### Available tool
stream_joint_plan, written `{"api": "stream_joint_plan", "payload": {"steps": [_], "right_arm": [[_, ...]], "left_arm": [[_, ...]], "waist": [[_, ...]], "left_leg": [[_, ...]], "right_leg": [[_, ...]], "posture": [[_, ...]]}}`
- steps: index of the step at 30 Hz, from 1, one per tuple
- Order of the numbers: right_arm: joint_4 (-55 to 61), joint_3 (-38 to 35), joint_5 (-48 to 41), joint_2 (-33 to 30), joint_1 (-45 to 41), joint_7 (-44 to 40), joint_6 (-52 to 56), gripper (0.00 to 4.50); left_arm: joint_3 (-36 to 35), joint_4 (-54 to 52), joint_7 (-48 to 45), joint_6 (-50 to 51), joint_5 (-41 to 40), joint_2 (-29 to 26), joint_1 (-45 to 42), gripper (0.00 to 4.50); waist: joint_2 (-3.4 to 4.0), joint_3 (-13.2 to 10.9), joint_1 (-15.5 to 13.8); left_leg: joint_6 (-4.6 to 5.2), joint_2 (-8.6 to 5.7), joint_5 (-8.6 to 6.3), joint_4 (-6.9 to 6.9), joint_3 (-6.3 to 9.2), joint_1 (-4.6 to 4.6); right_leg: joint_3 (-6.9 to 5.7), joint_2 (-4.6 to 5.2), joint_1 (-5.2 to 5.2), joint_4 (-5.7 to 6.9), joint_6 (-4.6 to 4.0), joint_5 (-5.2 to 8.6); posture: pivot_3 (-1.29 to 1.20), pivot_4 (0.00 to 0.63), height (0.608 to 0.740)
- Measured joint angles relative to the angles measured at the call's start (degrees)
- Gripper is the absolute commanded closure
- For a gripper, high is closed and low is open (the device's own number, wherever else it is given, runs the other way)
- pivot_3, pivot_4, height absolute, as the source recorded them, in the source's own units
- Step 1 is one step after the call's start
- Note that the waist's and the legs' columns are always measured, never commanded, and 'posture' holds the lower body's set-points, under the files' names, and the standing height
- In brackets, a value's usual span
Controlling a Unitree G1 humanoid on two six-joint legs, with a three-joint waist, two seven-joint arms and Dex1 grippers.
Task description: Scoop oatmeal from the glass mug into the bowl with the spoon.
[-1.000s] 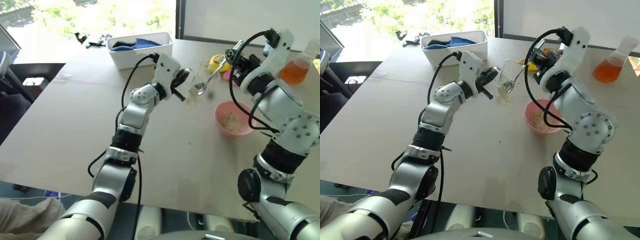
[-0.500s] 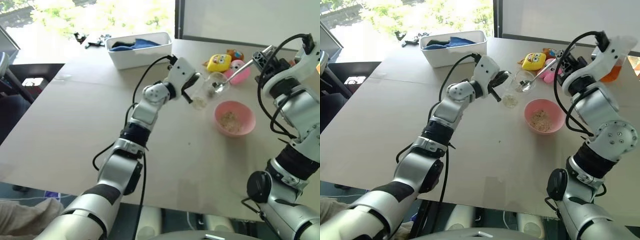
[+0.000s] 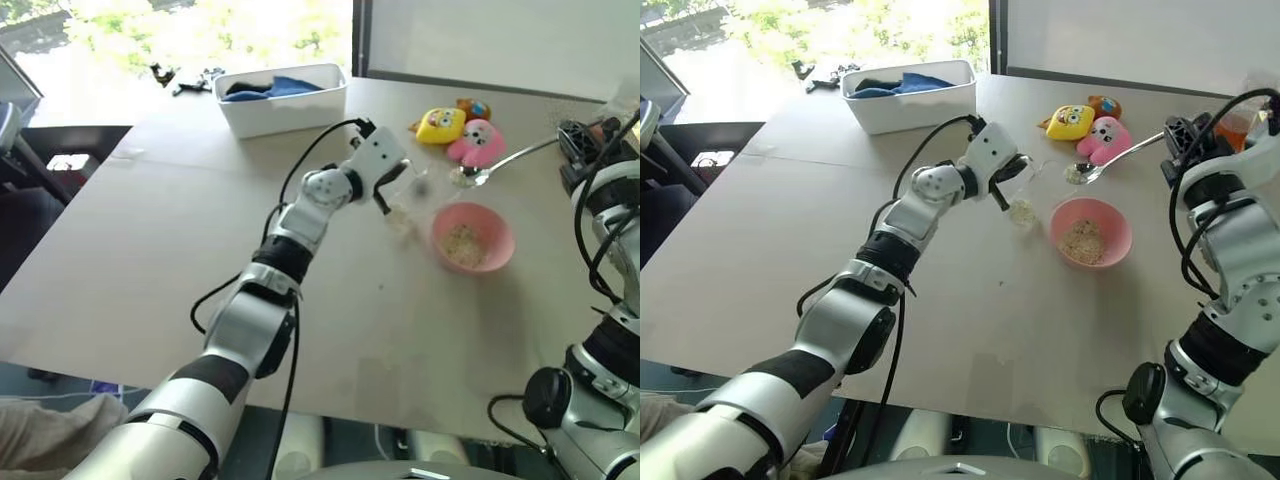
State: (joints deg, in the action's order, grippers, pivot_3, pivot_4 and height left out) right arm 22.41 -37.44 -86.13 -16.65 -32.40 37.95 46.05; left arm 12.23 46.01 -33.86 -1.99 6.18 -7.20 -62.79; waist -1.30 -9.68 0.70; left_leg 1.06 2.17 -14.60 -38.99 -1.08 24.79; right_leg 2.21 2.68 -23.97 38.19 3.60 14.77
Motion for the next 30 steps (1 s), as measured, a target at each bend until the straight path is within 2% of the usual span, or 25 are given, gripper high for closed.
{"api": "stream_joint_plan", "payload": {"steps": [11,16,20,28,30], "right_arm": [[0.5,0.8,-8.6,-7.6,8.5,0.0,-6.3,4.5],[1.4,3.1,-6.5,-13.2,12.0,-3.5,-6.4,4.5],[1.8,8.7,2.0,-16.4,13.3,-8.2,-6.2,4.5],[7.4,30.8,34.3,-30.5,13.3,-24.8,-5.0,4.5],[9.4,34.0,40.1,-32.9,12.9,-28.0,-5.2,4.5]], "left_arm": [[1.4,0.7,-0.2,-1.3,3.0,-0.6,-0.7,4.48],[1.6,0.9,0.3,-1.3,4.1,-1.7,-1.5,4.48],[1.6,0.9,0.3,-1.2,4.4,-1.8,-1.5,4.48],[1.3,-1.1,0.2,0.3,4.3,-2.7,-1.0,4.48],[1.2,-2.6,0.2,0.7,4.3,-3.1,-0.2,4.48]], "waist": [[0.03,0.0,-0.1],[0.04,0.0,0.0],[0.06,0.0,0.0],[0.08,0.0,-0.1],[0.09,0.0,-0.2]], "left_leg": [[0.0,0.0,0.0,0.03,-0.01,0.0],[0.0,0.0,0.0,0.04,-0.02,-0.02],[0.0,0.0,0.0,0.03,-0.04,-0.03],[0.0,0.0,0.0,0.03,0.01,0.01],[0.0,0.0,0.0,0.03,0.01,0.01]], "right_leg": [[0.02,0.0,0.03,-0.08,0.0,0.0],[0.04,-0.01,0.04,-0.08,0.01,0.0],[0.06,-0.02,0.04,-0.08,0.01,0.0],[0.02,-0.04,0.04,-0.17,0.02,0.01],[0.02,-0.04,0.04,-0.17,0.02,0.01]], "posture": [[0.0,0.15,0.74],[0.0,0.15,0.74],[0.0,0.15,0.74],[0.0,0.15,0.74],[0.0,0.15,0.74]]}}
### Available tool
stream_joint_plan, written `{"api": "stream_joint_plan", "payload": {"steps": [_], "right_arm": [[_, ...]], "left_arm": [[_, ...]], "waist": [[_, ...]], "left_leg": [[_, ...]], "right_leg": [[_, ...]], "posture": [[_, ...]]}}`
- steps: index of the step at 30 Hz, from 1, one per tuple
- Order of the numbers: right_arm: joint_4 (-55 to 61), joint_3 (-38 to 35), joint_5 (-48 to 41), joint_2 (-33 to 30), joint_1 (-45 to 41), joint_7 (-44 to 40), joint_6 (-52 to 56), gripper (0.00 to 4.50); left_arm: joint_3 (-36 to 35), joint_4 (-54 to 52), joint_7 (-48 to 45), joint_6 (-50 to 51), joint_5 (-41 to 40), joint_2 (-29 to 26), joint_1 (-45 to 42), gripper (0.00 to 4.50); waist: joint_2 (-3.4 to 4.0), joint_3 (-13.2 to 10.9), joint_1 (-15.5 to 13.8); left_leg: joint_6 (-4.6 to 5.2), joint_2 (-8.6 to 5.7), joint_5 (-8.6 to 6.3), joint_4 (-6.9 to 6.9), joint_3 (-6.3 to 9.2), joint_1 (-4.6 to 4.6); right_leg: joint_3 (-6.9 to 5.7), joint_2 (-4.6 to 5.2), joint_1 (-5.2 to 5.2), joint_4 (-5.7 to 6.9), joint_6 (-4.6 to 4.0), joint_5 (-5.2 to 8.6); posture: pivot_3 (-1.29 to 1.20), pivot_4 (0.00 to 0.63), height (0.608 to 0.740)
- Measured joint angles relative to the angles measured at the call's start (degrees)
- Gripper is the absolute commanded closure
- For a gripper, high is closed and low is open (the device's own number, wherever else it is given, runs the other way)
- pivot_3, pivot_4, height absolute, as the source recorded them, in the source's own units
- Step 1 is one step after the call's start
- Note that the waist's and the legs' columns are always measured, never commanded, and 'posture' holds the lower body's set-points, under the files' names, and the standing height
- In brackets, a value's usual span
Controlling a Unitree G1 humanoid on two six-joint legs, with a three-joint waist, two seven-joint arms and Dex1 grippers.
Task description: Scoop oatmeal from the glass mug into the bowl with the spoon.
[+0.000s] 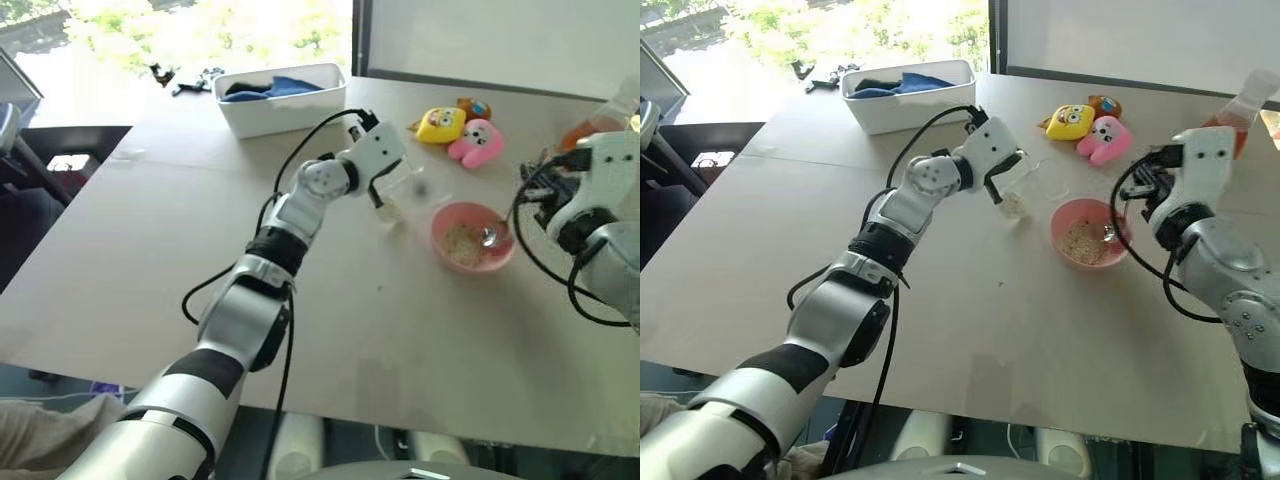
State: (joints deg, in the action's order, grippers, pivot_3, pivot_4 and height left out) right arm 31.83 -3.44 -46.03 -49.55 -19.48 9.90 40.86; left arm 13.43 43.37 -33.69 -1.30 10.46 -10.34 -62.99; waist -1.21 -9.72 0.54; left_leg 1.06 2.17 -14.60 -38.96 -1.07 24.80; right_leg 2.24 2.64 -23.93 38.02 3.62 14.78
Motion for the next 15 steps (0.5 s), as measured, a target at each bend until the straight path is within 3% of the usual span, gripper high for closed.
{"api": "stream_joint_plan", "payload": {"steps": [3,9,15], "right_arm": [[2.7,-0.4,1.3,1.5,-1.9,-1.8,0.2,4.5],[2.8,-13.1,-12.6,11.2,-6.5,4.0,2.8,4.5],[1.7,-15.0,-21.7,17.4,-14.8,12.4,2.8,4.5]], "left_arm": [[-0.5,-1.6,0.1,1.1,-0.5,-0.5,1.0,4.48],[-2.0,-5.5,0.3,3.6,-1.7,-1.4,4.4,4.48],[-2.6,-9.4,0.4,5.9,-3.2,-0.6,6.2,4.48]], "waist": [[0.0,0.0,0.0],[-0.01,0.0,-0.2],[0.0,0.0,-0.1]], "left_leg": [[0.0,0.0,0.0,-0.01,0.01,-0.01],[-0.01,0.01,0.01,-0.07,0.04,-0.03],[-0.01,0.01,0.01,-0.08,0.05,-0.05]], "right_leg": [[0.0,0.0,0.0,0.03,0.0,0.0],[-0.03,0.02,0.05,0.08,0.01,-0.01],[-0.04,0.01,0.05,0.15,0.0,-0.01]], "posture": [[0.0,0.15,0.74],[0.0,0.15,0.74],[0.0,0.15,0.74]]}}
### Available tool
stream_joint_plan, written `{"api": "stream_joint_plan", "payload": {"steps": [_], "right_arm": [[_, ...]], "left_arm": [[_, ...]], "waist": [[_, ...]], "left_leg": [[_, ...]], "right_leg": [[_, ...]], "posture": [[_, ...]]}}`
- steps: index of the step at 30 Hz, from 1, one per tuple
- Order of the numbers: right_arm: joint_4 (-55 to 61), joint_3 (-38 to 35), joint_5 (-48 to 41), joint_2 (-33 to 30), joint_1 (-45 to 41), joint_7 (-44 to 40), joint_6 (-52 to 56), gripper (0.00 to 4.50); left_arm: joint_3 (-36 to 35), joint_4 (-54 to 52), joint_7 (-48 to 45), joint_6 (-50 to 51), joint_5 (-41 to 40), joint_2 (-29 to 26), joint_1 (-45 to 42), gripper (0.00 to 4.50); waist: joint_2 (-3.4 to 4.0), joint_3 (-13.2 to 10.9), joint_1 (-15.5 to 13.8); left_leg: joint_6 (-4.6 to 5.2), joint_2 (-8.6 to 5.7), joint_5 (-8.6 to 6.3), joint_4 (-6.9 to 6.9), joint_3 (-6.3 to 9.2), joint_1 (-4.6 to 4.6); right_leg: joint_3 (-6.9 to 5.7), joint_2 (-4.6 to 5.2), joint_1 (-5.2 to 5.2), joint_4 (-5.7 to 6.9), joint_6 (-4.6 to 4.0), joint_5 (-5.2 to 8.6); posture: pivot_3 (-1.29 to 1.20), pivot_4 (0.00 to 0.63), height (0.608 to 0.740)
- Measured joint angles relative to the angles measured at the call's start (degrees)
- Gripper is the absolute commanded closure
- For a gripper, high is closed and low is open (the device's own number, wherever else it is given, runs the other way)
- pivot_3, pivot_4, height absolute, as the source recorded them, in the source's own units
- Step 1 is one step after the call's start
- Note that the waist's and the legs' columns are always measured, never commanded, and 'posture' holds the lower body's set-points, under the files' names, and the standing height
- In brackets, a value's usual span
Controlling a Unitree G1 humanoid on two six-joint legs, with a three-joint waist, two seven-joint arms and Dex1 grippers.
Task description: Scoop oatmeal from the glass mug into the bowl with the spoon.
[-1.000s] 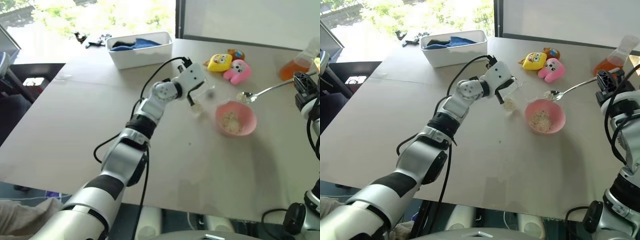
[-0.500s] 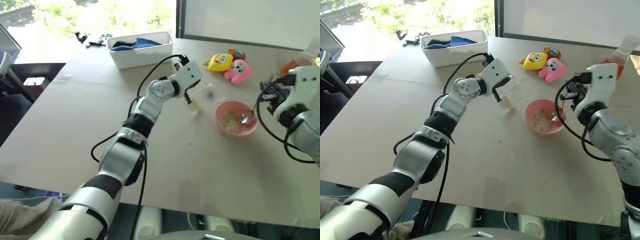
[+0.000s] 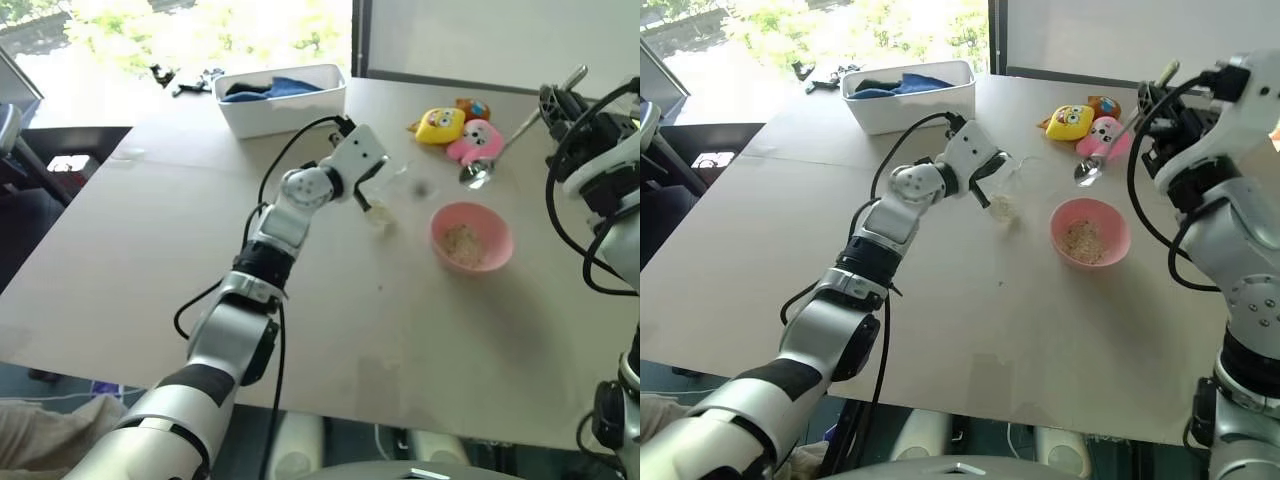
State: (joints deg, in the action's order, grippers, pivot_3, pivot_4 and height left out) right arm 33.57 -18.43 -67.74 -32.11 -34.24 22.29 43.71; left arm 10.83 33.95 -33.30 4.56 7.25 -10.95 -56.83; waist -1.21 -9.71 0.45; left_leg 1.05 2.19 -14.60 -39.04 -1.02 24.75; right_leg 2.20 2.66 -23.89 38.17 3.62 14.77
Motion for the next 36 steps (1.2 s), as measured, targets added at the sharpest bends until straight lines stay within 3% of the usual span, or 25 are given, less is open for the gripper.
{"api": "stream_joint_plan", "payload": {"steps": [10,13,20,21,26,29,32,36], "right_arm": [[-2.9,8.0,4.3,9.1,-1.0,0.7,-0.4,4.5],[-4.4,10.8,7.7,10.2,-0.9,-3.6,-1.4,3.41],[-4.5,16.2,14.6,10.4,4.2,-14.6,-3.1,0.19],[-3.4,16.4,15.4,8.7,5.7,-16.6,-3.0,0.02],[5.9,14.8,19.3,0.4,18.6,-31.0,-8.3,0.02],[12.7,10.1,23.6,-6.3,38.0,-46.2,-15.4,0.02],[12.9,8.9,26.4,-7.0,40.9,-49.3,-18.2,0.02],[14.3,5.4,34.7,-6.5,59.1,-57.8,-28.0,0.02]], "left_arm": [[-4.8,-8.7,2.5,5.8,-6.9,4.5,1.7,4.48],[-6.5,-11.5,3.4,7.1,-9.3,5.5,3.4,4.5],[-10.3,-16.9,5.4,10.5,-14.3,6.2,10.4,4.5],[-11.1,-17.5,5.4,10.4,-15.2,6.0,11.6,4.5],[-15.5,-20.7,2.5,9.7,-20.7,3.0,19.8,4.5],[-18.8,-20.8,-5.7,6.7,-24.4,-3.6,27.4,4.5],[-19.4,-20.4,-7.2,5.1,-25.1,-4.3,27.7,4.5],[-21.0,-16.5,-11.7,-2.8,-25.4,-8.1,30.4,4.5]], "waist": [[0.01,0.0,0.2],[0.03,0.0,0.2],[0.04,0.0,0.2],[0.05,0.0,0.2],[0.06,0.0,0.2],[0.07,0.1,0.4],[0.07,0.1,0.1],[0.06,0.1,-0.7]], "left_leg": [[0.0,-0.01,0.0,-0.04,-0.02,0.01],[0.0,0.0,0.0,-0.04,-0.01,-0.03],[-0.01,0.0,0.0,-0.07,0.01,-0.03],[-0.01,0.0,0.0,-0.08,0.01,-0.02],[0.0,-0.01,0.0,-0.05,0.06,-0.03],[0.0,0.01,-0.01,-0.08,0.06,-0.2],[0.01,-0.04,0.0,-0.2,0.08,-0.33],[0.0,0.03,-0.02,-0.08,0.09,-1.1]], "right_leg": [[0.02,0.01,-0.01,0.03,0.0,0.0],[0.02,0.0,-0.01,0.08,0.0,0.0],[0.02,0.01,-0.01,0.12,0.0,0.0],[0.02,0.01,-0.01,0.12,0.0,0.0],[0.01,0.0,0.01,0.04,0.0,0.0],[0.04,0.0,0.18,-0.01,0.01,-0.01],[0.05,-0.01,0.36,0.04,0.09,-0.05],[0.05,-0.1,1.15,-0.14,0.06,-0.02]], "posture": [[0.0,0.15,0.74],[0.0,0.15,0.74],[0.0,0.15,0.74],[0.0,0.15,0.74],[0.0,0.15,0.74],[0.0,0.15,0.74],[0.0,0.15,0.74],[0.0,0.15,0.74]]}}
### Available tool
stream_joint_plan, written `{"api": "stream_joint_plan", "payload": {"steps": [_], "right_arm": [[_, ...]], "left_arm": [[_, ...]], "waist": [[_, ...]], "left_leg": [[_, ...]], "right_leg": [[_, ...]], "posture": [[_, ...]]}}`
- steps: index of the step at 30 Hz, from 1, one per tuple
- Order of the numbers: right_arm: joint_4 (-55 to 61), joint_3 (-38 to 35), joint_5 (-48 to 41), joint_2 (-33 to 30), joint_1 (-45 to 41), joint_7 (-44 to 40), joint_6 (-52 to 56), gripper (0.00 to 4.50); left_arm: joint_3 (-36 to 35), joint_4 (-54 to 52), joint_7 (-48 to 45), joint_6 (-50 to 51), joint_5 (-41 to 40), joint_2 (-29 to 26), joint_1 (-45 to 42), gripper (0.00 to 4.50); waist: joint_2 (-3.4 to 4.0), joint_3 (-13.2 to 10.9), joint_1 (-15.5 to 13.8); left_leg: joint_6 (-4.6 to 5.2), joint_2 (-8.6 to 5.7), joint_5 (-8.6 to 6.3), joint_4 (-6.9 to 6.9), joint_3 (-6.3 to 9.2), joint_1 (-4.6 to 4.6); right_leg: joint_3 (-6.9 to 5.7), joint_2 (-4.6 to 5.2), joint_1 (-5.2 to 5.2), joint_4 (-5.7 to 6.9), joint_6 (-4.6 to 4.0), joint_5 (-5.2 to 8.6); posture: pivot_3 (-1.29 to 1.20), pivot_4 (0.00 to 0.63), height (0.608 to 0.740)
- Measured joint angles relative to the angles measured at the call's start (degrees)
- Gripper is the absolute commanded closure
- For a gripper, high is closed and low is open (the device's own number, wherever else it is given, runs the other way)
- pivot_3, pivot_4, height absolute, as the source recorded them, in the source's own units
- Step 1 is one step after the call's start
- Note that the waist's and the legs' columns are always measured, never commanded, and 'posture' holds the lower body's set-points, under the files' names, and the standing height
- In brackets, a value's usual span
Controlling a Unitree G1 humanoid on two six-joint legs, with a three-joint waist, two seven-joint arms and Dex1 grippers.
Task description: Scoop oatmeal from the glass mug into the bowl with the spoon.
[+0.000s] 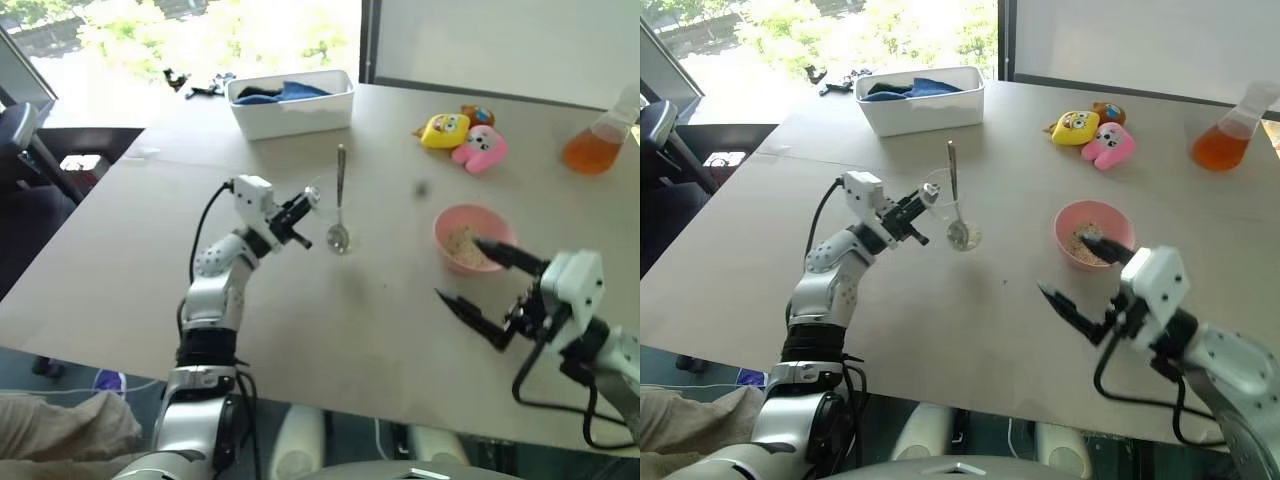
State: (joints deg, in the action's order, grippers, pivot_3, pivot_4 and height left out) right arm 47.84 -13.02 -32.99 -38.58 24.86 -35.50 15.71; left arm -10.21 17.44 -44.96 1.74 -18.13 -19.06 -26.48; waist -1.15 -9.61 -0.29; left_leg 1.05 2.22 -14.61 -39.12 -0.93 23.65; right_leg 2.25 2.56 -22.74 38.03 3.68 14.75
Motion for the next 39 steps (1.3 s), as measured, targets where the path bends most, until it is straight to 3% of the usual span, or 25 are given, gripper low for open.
{"api": "stream_joint_plan", "payload": {"steps": [8,12,14,19,25,35,39], "right_arm": [[-2.0,-1.7,5.7,3.0,5.8,-3.3,-6.8,0.02],[-2.2,-1.4,6.4,3.7,6.4,-4.1,-7.9,0.0],[-2.2,-1.4,7.1,3.7,6.9,-4.8,-8.9,0.0],[-2.4,-1.4,7.8,4.2,8.3,-7.5,-12.5,0.0],[-5.6,-3.3,8.0,5.3,12.4,-9.1,-14.9,0.0],[-20.4,-20.6,7.8,7.5,12.6,-1.7,-10.8,0.0],[-23.4,-22.0,8.2,7.2,13.8,-2.4,-10.4,0.0]], "left_arm": [[0.3,6.1,-0.4,-11.0,2.9,-0.8,0.5,4.5],[0.3,7.2,0.2,-12.2,2.9,-0.8,0.8,3.15],[0.1,7.6,0.5,-12.2,2.9,-0.9,1.2,2.14],[-0.7,7.1,1.7,-11.0,2.2,-1.4,2.5,0.08],[-1.1,1.5,2.0,-6.9,0.4,-4.0,8.5,0.08],[-4.5,-21.5,1.2,14.5,-7.5,-14.1,27.8,0.08],[-8.8,-25.4,-0.3,19.6,-11.3,-18.5,31.7,0.08]], "waist": [[0.06,0.2,0.3],[0.27,0.3,0.3],[0.28,0.4,0.3],[0.3,0.4,0.3],[0.29,0.4,0.5],[0.27,0.4,0.7],[0.29,0.4,0.8]], "left_leg": [[0.0,0.0,0.0,-0.1,-0.06,-0.2],[0.0,0.0,0.0,-0.07,-0.06,-0.21],[0.0,0.0,0.0,-0.07,-0.06,-0.2],[0.0,0.0,0.0,-0.06,-0.06,-0.21],[0.0,0.04,-0.01,-0.03,-0.09,-0.19],[-0.01,0.24,-0.01,0.13,-0.18,-0.31],[-0.01,0.28,-0.02,0.28,-0.19,-0.45]], "right_leg": [[0.1,0.0,0.19,0.02,0.01,-0.02],[0.11,-0.01,0.19,0.02,0.01,-0.01],[0.1,-0.01,0.19,0.02,0.02,-0.01],[0.11,0.0,0.19,0.02,0.02,-0.01],[0.12,0.01,0.18,-0.01,0.0,0.0],[0.2,0.12,0.16,-0.02,-0.25,0.14],[0.31,0.13,0.16,-0.05,-0.26,0.16]], "posture": [[0.0,0.15,0.74],[0.0,0.15,0.74],[0.0,0.15,0.74],[0.0,0.15,0.74],[0.0,0.15,0.74],[0.0,0.15,0.74],[0.0,0.15,0.74]]}}
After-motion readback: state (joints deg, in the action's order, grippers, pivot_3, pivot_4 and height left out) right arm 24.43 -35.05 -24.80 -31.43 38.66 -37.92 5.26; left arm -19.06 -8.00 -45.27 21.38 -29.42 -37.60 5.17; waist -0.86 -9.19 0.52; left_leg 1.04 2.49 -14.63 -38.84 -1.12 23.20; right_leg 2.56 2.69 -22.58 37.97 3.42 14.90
